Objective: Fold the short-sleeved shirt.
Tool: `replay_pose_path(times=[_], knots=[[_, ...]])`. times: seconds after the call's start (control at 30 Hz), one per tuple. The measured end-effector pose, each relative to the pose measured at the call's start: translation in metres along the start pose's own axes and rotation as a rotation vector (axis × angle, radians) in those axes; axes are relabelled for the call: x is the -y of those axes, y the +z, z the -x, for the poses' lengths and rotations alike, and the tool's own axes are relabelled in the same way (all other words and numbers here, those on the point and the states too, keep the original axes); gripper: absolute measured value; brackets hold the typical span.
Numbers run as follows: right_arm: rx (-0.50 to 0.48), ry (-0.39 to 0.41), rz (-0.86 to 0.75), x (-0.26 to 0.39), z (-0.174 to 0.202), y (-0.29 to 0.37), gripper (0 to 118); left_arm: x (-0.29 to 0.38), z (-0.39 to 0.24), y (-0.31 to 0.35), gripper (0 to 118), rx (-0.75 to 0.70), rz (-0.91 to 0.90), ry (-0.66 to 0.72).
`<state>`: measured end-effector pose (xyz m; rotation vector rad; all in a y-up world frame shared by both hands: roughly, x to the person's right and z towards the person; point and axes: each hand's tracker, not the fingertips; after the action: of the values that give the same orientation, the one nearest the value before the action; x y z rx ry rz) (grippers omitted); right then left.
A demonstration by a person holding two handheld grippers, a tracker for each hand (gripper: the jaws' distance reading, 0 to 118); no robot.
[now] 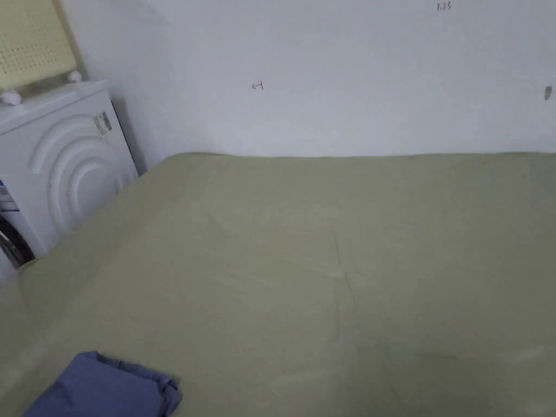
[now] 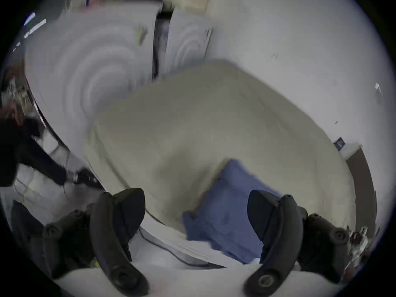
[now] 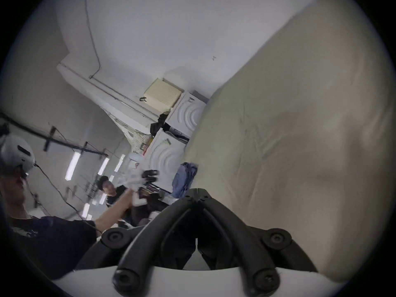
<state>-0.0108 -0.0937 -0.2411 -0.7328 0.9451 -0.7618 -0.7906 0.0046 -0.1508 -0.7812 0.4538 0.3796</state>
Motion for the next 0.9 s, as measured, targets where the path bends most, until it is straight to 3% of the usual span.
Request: replay_pose_path(times=[0.1, 0.13, 0.17, 0.2, 0.23, 0.37, 0.43, 0.53, 0.63, 0.8, 0.9], knots=[[0.156, 0.198, -0.013, -0.022, 0.038, 0.030, 1, 0.008, -0.080, 0.074, 88, 0.161, -0.145, -0.135], [0.217, 0.261, -0.008, -0.029, 0.048, 0.041, 1, 0.018, -0.112, 0.093, 70, 0.191, -0.187, -0.188], [0.259, 0.304, -0.018, -0.035, 0.061, 0.050, 1, 0.030, -0.149, 0.112, 42, 0.246, -0.222, -0.234], [0.296, 0.351, -0.031, -0.040, 0.074, 0.059, 1, 0.044, -0.185, 0.127, 4, 0.305, -0.253, -0.280], [0.334, 0.378, -0.045, -0.044, 0.085, 0.066, 1, 0.053, -0.207, 0.130, 0, 0.360, -0.265, -0.315], [0.495, 0.462, -0.157, -0.051, 0.123, 0.096, 1, 0.120, -0.327, 0.162, 0, 0.496, -0.344, -0.448], [0.578, 0.468, -0.225, -0.049, 0.140, 0.104, 1, 0.150, -0.379, 0.176, 0, 0.478, -0.367, -0.489], [0.704, 0.558, -0.278, -0.042, 0.169, 0.110, 1, 0.183, -0.433, 0.184, 0, 0.491, -0.365, -0.458], [0.860, 0.663, -0.373, -0.031, 0.191, 0.110, 1, 0.209, -0.468, 0.197, 0, 0.512, -0.389, -0.420], [1.159, 0.766, -0.574, -0.007, 0.195, 0.099, 2, 0.240, -0.486, 0.203, 0, 0.369, -0.470, -0.438], [1.177, 0.757, -0.595, 0.004, 0.182, 0.101, 2, 0.243, -0.480, 0.204, 0, 0.338, -0.473, -0.410]])
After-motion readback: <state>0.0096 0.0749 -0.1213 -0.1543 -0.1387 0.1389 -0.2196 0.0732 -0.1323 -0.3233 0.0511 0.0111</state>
